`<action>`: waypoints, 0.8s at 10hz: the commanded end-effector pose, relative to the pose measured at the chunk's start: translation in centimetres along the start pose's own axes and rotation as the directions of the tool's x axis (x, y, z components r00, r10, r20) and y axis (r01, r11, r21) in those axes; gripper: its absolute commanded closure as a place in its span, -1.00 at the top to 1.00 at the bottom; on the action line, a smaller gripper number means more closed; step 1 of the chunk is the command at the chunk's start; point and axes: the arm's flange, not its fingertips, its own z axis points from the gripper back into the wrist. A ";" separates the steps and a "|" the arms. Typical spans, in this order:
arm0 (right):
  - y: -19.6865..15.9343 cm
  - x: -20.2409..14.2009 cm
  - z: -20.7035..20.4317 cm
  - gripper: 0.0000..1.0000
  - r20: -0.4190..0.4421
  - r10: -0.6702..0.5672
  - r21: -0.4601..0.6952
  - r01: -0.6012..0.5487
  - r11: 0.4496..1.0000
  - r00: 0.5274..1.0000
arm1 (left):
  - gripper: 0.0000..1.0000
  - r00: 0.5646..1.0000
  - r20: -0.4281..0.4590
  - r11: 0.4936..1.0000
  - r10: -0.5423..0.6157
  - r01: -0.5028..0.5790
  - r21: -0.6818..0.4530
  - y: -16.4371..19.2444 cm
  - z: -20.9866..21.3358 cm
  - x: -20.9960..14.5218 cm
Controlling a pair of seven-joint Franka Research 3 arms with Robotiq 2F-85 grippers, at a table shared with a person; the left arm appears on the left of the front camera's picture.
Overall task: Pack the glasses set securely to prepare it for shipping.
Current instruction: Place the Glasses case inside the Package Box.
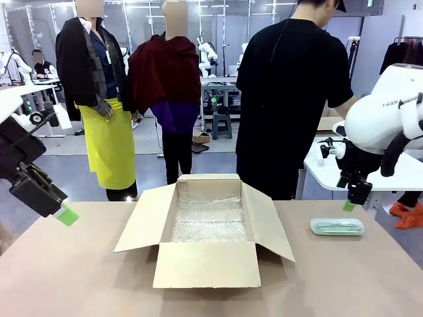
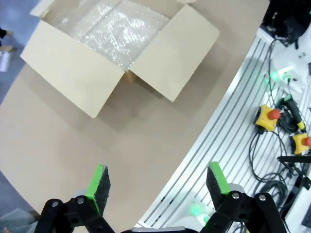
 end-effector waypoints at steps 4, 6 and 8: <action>0.3 0.3 0.0 1.00 -0.009 0.006 -0.003 -0.006 1.000 1.000 | 1.00 1.000 -0.026 1.000 -0.004 0.004 -0.002 0.4 -1.0 0.3; -3.9 0.9 -1.4 1.00 -0.050 0.024 0.158 -0.015 0.987 0.998 | 1.00 1.000 -0.026 1.000 -0.004 0.004 -0.002 0.4 -1.0 0.3; -6.4 0.6 -4.2 1.00 -0.047 0.052 0.206 -0.041 0.978 0.998 | 1.00 1.000 -0.026 1.000 -0.004 0.004 -0.002 0.4 -1.0 0.3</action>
